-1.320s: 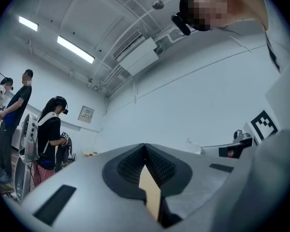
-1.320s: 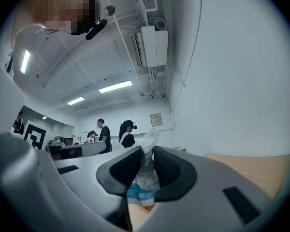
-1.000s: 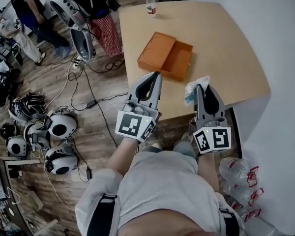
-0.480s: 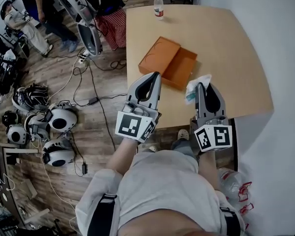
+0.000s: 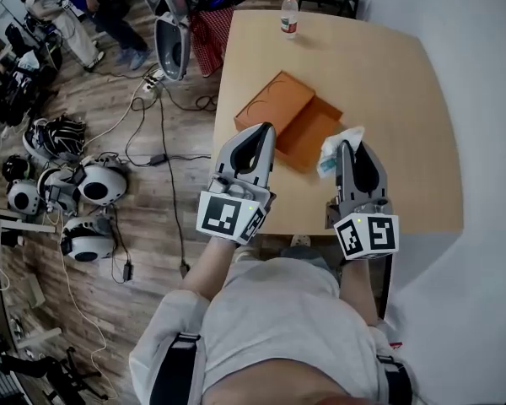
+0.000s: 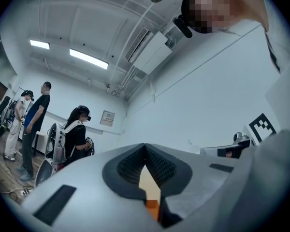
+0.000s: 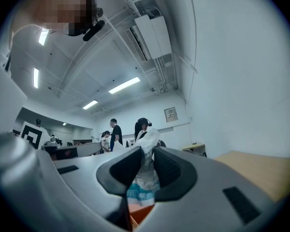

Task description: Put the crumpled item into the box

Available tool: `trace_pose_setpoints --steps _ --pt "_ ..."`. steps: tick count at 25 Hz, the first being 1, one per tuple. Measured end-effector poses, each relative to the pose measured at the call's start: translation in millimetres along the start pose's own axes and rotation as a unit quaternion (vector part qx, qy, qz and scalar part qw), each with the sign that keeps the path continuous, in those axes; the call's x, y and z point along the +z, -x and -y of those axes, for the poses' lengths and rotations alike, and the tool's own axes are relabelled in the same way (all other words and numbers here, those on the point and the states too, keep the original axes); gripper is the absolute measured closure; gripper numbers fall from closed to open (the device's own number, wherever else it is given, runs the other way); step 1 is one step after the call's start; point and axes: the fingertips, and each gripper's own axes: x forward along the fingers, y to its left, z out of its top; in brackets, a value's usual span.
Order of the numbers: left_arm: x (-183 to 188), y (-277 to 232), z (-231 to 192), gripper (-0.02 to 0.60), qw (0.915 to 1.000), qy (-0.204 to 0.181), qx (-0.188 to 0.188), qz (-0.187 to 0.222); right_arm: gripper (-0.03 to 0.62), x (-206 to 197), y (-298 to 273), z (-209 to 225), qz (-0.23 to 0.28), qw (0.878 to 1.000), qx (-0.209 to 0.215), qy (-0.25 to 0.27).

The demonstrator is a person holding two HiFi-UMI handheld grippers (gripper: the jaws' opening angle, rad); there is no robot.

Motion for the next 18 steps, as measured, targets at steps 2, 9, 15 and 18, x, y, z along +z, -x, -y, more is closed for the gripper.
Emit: trace_pose_setpoints --steps 2,9,15,18 --pt "-3.5 -4.7 -0.9 0.568 0.9999 -0.001 0.013 0.0 0.519 -1.6 -7.7 5.8 -0.004 1.0 0.016 0.003" --pt "-10.3 -19.5 -7.4 0.568 0.998 -0.008 0.062 0.002 0.519 -6.0 -33.3 22.3 -0.017 0.998 0.06 0.001" --pt "-20.0 -33.3 -9.8 0.568 0.9944 -0.01 0.105 0.001 0.517 -14.1 -56.1 38.3 -0.032 0.994 0.1 -0.005" --pt "-23.8 -37.7 -9.8 0.568 0.9927 -0.011 0.12 0.0 0.519 -19.2 -65.1 43.2 -0.041 0.992 0.116 -0.007"
